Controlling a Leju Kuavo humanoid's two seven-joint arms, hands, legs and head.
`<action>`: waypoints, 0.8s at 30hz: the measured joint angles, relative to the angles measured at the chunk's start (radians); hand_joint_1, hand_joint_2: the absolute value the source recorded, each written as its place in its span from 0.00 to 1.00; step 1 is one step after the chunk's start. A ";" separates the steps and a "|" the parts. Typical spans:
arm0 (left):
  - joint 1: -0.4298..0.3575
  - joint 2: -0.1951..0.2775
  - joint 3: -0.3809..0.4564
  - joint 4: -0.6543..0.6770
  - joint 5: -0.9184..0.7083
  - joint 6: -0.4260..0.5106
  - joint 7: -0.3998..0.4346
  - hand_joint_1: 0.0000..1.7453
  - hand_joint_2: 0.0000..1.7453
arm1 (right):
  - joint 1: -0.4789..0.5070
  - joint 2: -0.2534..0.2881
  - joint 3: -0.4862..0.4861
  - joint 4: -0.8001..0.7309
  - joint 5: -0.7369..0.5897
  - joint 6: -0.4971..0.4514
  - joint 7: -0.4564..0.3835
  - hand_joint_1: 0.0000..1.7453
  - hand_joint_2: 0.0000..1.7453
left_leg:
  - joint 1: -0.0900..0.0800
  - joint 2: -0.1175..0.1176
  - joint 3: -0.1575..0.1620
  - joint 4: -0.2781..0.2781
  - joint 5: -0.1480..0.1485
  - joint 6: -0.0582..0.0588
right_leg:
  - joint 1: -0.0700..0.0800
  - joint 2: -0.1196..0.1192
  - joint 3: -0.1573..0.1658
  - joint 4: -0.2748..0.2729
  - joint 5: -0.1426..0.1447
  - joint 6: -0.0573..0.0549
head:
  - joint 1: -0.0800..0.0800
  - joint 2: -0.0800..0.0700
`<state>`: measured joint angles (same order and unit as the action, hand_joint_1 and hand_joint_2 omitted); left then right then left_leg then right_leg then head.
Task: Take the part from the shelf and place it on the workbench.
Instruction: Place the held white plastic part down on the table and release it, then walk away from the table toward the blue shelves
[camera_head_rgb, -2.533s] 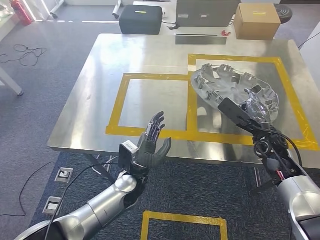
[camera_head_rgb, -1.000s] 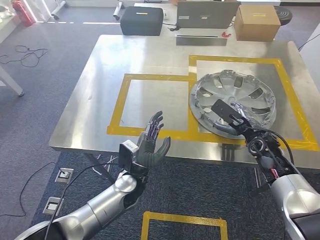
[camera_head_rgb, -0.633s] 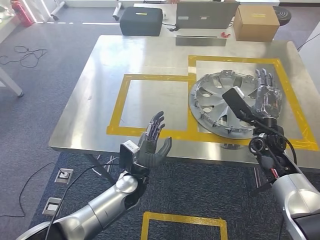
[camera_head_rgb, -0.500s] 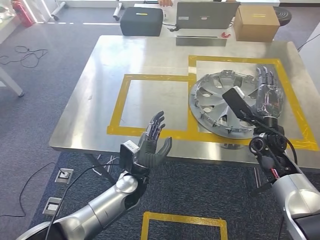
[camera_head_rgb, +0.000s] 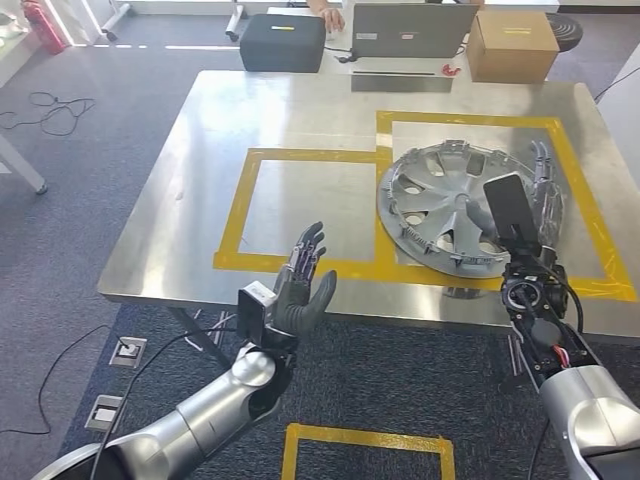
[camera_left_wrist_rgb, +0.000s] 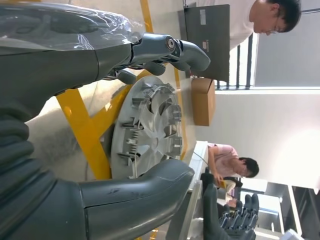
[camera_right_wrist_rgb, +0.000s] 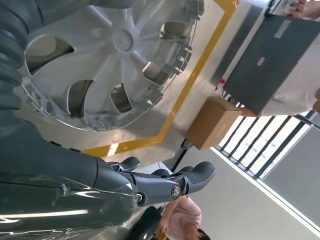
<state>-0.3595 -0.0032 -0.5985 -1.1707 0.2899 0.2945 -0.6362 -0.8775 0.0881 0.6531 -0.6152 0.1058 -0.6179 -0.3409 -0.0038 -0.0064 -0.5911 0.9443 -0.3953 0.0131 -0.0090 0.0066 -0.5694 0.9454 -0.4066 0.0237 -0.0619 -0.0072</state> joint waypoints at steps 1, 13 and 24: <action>0.002 0.002 0.000 0.000 0.000 0.001 0.000 0.00 0.00 | 0.009 -0.002 0.000 -0.018 -0.009 0.002 0.000 0.00 1.00 | 0.000 0.000 0.000 0.000 0.000 0.000 | 0.000 0.000 0.000 0.000 0.000 0.000 | 0.000 0.000; 0.044 0.035 0.001 -0.034 -0.028 0.052 0.002 0.00 0.00 | 0.200 -0.063 0.017 -0.373 -0.220 0.148 0.042 0.00 0.00 | 0.000 0.000 0.001 0.000 -0.001 0.000 | 0.000 0.000 0.001 0.000 0.000 0.000 | 0.000 0.000; 0.101 0.069 0.004 -0.112 -0.062 0.067 0.036 0.00 0.00 | 0.402 -0.140 0.057 -0.703 -0.116 0.238 0.129 0.00 0.00 | 0.000 0.000 0.001 -0.001 -0.001 0.000 | 0.000 0.000 0.001 -0.001 -0.001 0.000 | 0.000 0.000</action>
<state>-0.2581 0.0653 -0.5944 -1.2831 0.2282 0.3615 -0.5998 -0.4758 -0.0521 0.7098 -1.3178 -0.0098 -0.3798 -0.2122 -0.0038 -0.0069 -0.5901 0.9432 -0.3963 0.0127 -0.0090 0.0062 -0.5681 0.9448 -0.4076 0.0235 -0.0618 -0.0072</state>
